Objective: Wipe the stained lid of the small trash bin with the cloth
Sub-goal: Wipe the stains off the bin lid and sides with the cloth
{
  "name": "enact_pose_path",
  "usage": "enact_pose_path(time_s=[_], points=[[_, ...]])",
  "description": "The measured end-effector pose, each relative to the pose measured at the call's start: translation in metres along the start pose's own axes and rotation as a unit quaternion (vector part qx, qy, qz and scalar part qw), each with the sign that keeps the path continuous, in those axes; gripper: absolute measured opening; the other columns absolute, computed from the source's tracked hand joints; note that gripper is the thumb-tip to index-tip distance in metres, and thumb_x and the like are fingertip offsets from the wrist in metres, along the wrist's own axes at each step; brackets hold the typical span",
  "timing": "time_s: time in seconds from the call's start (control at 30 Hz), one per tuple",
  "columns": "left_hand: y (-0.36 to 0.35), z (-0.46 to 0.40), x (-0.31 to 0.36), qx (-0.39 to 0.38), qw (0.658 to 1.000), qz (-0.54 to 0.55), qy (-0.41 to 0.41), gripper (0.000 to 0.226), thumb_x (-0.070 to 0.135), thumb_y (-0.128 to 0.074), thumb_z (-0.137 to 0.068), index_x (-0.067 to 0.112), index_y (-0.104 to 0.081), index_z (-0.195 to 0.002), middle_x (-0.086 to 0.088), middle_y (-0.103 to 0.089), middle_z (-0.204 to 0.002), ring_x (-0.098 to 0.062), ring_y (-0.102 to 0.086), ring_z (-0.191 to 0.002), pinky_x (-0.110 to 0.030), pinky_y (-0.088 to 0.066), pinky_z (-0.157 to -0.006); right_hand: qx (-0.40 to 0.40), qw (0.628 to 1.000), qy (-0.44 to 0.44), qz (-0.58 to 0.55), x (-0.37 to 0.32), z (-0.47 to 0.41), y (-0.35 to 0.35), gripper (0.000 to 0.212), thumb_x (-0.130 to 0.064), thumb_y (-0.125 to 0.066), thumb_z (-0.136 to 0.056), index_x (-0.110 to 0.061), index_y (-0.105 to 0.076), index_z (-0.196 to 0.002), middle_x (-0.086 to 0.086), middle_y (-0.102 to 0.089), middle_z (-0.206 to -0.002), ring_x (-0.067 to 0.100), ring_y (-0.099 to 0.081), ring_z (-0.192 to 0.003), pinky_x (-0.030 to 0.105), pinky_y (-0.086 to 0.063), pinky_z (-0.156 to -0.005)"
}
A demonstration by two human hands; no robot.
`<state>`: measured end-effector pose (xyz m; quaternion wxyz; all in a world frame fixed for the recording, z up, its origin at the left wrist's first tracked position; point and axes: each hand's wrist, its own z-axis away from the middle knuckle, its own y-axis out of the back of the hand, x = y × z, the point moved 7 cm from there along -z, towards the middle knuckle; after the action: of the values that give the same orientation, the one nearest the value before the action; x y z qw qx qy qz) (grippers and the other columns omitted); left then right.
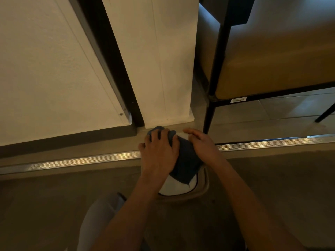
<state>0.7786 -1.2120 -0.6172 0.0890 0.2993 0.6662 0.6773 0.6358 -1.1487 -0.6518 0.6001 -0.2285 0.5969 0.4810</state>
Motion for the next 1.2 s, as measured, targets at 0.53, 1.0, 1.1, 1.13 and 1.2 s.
enact_pose_path(time_s=[0.53,1.0,1.1,1.13,1.2], points=[[-0.022,-0.072,-0.034,-0.185,0.980,0.067,-0.009,0.048,0.049,-0.027,-0.092,0.021,-0.065,-0.104,-0.007,-0.064,-0.112,-0.018,-0.054,-0.091,-0.036,-0.042,-0.081,0.150,0.982,0.110,0.031,-0.007,0.011,-0.011,0.030,-0.019,-0.037,-0.100,-0.016,-0.061,-0.117,0.000,-0.059,-0.119,0.009,-0.055,-0.103,0.020,-0.043,-0.090],[0.004,-0.017,-0.060,0.009,0.966,0.189,-0.173,0.049,0.044,-0.036,-0.096,0.024,-0.053,-0.138,0.001,-0.059,-0.133,-0.001,-0.051,-0.115,-0.015,-0.036,-0.100,0.139,0.986,0.091,0.009,-0.008,0.012,-0.008,0.028,-0.013,-0.036,-0.105,-0.010,-0.060,-0.119,0.005,-0.058,-0.119,0.012,-0.053,-0.108,0.023,-0.041,-0.095],[0.003,-0.034,-0.069,-0.017,0.970,0.215,-0.113,0.034,0.045,-0.035,-0.098,0.039,-0.057,-0.122,0.016,-0.059,-0.107,0.008,-0.055,-0.094,-0.007,-0.035,-0.079,0.136,0.987,0.082,0.006,-0.008,0.011,-0.008,0.028,-0.016,-0.035,-0.104,-0.013,-0.059,-0.119,0.000,-0.056,-0.118,0.012,-0.052,-0.107,0.022,-0.042,-0.092],[-0.002,-0.044,-0.068,-0.045,0.976,0.195,-0.086,0.026,0.045,-0.035,-0.099,0.041,-0.056,-0.114,0.015,-0.058,-0.101,0.002,-0.056,-0.091,-0.011,-0.037,-0.075,0.137,0.987,0.081,0.006,-0.007,0.011,-0.007,0.028,-0.017,-0.035,-0.104,-0.014,-0.059,-0.119,0.000,-0.056,-0.118,0.012,-0.052,-0.106,0.022,-0.041,-0.091],[-0.013,-0.062,-0.060,-0.102,0.984,0.136,-0.047,0.025,0.047,-0.034,-0.100,0.038,-0.056,-0.103,0.004,-0.061,-0.098,-0.015,-0.059,-0.091,-0.026,-0.043,-0.076,0.139,0.987,0.079,0.010,-0.005,0.010,-0.008,0.028,-0.018,-0.035,-0.104,-0.014,-0.059,-0.118,0.003,-0.056,-0.119,0.013,-0.053,-0.107,0.022,-0.042,-0.091]])
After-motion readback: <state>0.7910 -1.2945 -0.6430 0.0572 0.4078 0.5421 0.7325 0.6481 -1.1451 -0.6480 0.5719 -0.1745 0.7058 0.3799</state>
